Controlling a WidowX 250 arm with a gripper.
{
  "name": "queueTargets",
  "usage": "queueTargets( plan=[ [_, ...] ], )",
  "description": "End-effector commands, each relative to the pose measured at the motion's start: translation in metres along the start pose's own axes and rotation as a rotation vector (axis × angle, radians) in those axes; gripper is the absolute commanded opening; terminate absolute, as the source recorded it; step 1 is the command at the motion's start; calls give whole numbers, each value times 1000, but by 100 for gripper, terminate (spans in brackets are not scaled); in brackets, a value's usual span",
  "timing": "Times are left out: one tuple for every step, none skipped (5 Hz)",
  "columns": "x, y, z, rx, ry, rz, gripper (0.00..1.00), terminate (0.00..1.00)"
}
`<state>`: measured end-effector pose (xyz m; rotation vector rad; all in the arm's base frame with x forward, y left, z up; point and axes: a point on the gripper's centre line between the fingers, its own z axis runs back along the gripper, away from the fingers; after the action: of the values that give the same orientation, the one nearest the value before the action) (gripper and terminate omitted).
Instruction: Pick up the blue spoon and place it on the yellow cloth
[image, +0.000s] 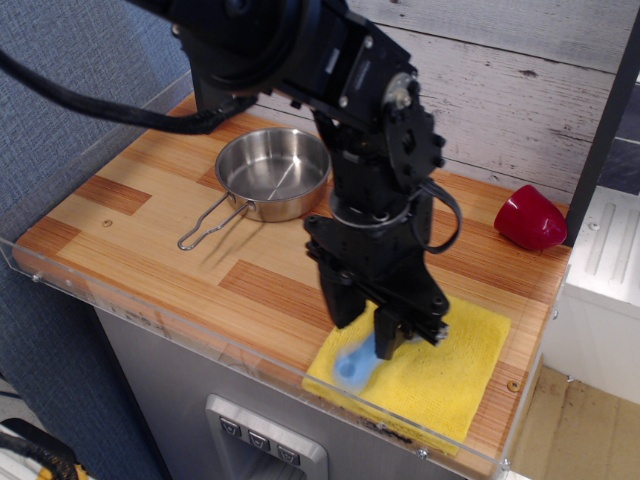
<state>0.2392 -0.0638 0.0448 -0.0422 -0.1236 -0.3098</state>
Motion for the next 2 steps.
queueTargets(
  plan=[
    [-6,15,38,-5,-89,29,100,0],
    [-6,38,75,117,-101,183,100,0]
  ],
)
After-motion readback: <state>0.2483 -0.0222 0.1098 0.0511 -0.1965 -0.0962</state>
